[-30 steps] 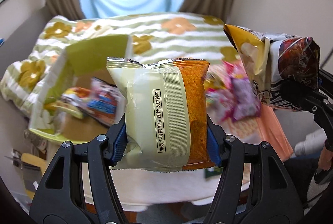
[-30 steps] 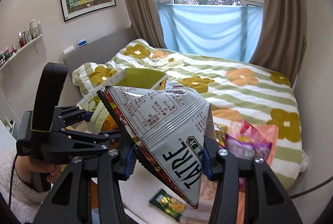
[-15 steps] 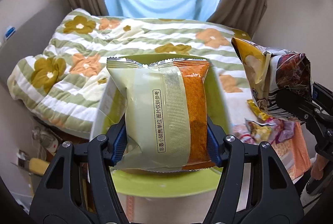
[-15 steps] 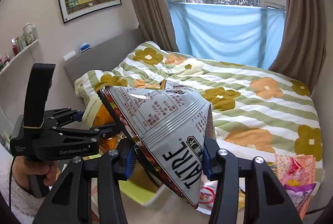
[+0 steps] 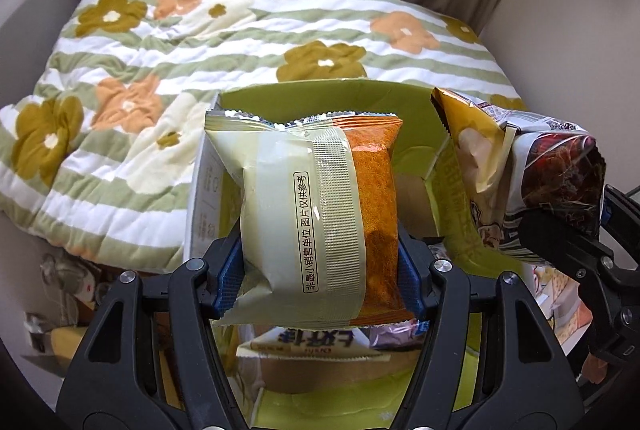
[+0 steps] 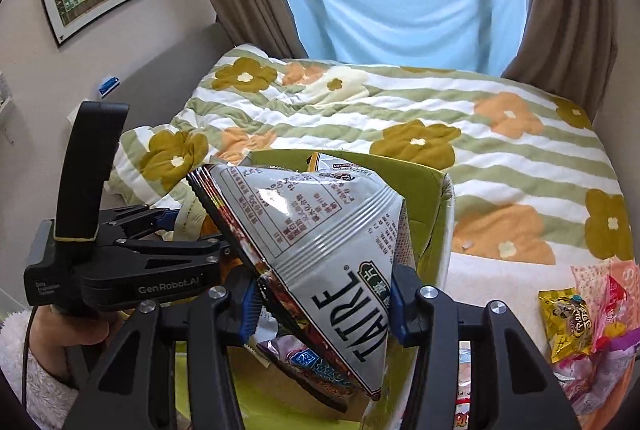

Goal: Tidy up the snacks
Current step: 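Carry both bags over the box and open both tools to drop them inside, then move both tools back to the table toward the green cracker packet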

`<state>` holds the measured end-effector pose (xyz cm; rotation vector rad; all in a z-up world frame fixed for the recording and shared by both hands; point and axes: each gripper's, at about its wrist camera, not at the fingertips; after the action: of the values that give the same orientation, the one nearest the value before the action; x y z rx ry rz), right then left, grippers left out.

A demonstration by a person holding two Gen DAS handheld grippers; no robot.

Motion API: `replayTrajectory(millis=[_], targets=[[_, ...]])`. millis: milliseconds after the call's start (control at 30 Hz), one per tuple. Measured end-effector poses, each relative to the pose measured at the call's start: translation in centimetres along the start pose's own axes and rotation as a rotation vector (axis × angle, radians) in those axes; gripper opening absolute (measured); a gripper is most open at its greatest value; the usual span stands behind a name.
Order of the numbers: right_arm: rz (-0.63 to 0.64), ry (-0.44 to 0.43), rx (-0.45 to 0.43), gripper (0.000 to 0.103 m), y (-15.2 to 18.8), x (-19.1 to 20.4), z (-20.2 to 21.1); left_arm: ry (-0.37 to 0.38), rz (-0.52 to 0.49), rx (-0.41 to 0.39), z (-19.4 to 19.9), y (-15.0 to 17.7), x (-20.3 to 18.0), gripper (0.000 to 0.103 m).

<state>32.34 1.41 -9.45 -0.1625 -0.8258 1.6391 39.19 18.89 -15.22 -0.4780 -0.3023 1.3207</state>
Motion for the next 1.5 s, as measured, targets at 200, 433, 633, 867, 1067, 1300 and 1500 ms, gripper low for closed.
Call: replayTrajectory(millis=[200,433,633,867,1067,1300,1500], targets=[[0.002,-0.004,0.024,0.046,-0.6,-0.2,-1.7,-0.033,-0.016,0.007,-0.9,-0.1,0.0,0.086],[0.014,-0.021,0.051,0.046,-0.6,-0.3,-2.3,-0.09,-0.015,0.009,0.4,0.8,0.0,0.096],[0.042,-0.009,0.075,0.046,-0.1,-0.4,-3.3,-0.099,0.051,0.017,2.0,3.7,0.7,0.096],[0.091,0.04,0.039,0.088,0.0,0.4,-3.7,-0.103,0.098,0.017,3.1,5.4,1.0,0.096],[0.103,0.027,0.036,0.096,1.4,0.5,-2.5,-0.111,0.112,0.014,4.1,6.8,1.0,0.096],[0.083,0.025,0.0,0.096,2.2,0.6,-0.2,-0.13,0.104,-0.02,6.4,7.4,0.4,0.096],[0.061,0.039,-0.075,0.096,2.7,0.7,3.3,-0.123,0.067,-0.09,9.1,7.2,-1.0,0.096]])
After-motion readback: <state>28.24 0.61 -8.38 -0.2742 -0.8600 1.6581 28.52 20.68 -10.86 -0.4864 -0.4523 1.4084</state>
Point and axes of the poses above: each gripper's, at about its wrist camera, not at the fingertips, and z roughly against the way its jaws point, x to its left, y to its underside, and after that the axes turned 10 degrees about -z, right-handed
